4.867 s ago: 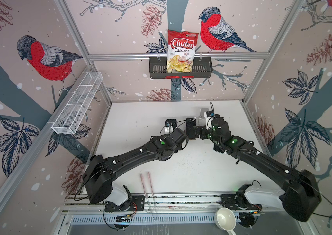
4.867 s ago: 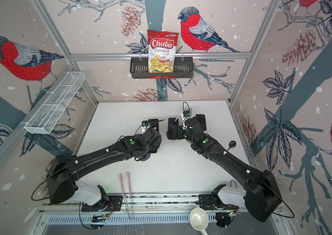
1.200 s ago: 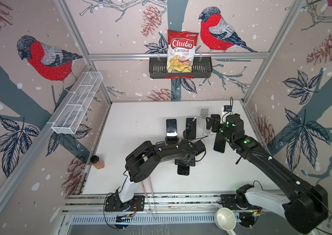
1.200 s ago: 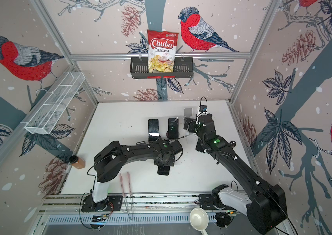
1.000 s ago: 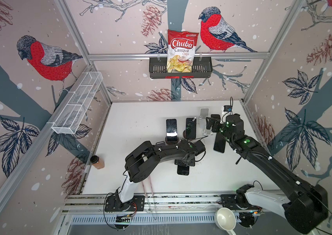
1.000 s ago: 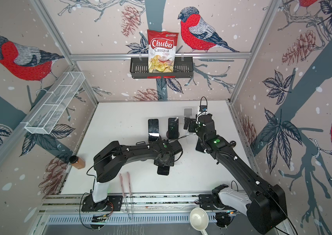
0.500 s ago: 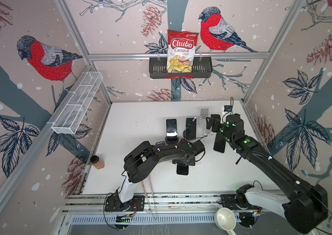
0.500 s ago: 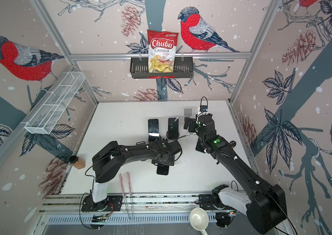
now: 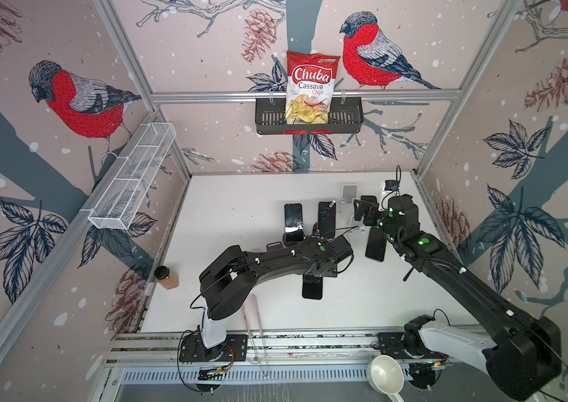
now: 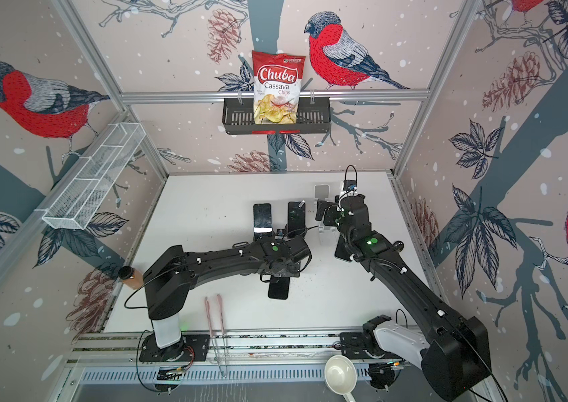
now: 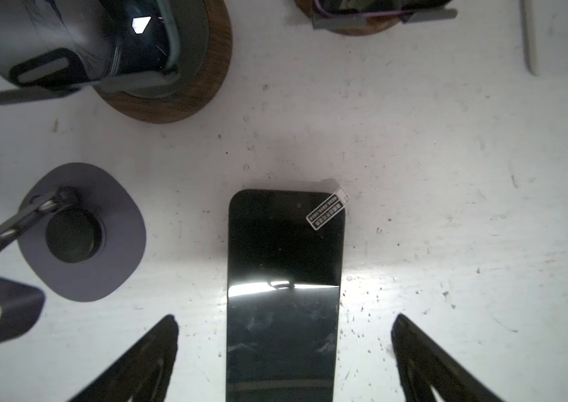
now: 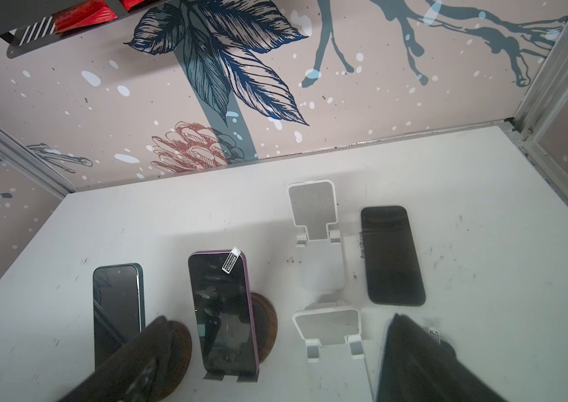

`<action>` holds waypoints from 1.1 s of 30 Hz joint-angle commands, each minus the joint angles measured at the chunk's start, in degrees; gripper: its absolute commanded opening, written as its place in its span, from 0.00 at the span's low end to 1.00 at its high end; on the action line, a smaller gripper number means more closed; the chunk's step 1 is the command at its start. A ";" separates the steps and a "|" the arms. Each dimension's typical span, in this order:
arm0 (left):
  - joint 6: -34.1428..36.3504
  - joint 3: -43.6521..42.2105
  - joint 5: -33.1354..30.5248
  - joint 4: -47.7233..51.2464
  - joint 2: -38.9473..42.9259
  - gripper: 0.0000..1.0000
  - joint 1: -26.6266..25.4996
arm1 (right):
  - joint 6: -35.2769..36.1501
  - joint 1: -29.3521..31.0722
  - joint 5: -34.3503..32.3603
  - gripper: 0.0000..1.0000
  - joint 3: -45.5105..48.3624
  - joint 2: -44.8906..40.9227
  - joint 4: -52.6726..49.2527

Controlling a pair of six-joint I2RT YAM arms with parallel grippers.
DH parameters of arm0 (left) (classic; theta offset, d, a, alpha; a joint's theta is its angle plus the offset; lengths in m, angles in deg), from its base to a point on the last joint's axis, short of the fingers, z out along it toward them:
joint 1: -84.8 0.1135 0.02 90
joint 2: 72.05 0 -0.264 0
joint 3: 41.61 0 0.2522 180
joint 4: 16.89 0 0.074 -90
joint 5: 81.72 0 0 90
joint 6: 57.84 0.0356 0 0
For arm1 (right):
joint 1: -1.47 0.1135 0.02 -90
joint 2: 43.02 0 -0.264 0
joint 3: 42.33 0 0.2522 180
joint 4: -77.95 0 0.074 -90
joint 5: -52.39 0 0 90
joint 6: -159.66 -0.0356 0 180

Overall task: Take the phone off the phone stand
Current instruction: 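Move the left gripper over the grey metal phone stand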

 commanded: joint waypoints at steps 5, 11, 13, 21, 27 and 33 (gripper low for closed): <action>-6.42 -5.42 -6.98 0.95 8.40 0.96 -0.86 | -0.93 -2.04 1.92 0.99 -0.05 -1.29 0.97; -9.82 -8.27 -10.55 0.83 15.74 0.95 -1.04 | -1.62 -2.86 5.37 0.99 -0.47 -0.42 0.79; -10.91 -8.87 -11.92 1.15 17.59 0.95 -1.04 | -1.74 -2.86 6.62 0.99 -0.63 0.09 0.71; -18.29 -14.25 -18.33 2.35 21.69 0.95 -0.94 | -1.98 -2.95 8.80 0.99 -1.05 1.65 0.41; -18.13 -16.34 -20.12 1.18 21.95 0.96 0.47 | -1.70 -2.95 9.44 0.99 -1.51 2.44 -0.63; -14.68 -20.20 -17.64 -3.55 23.24 0.96 4.17 | -1.45 -2.95 9.55 0.99 -1.53 2.81 -1.20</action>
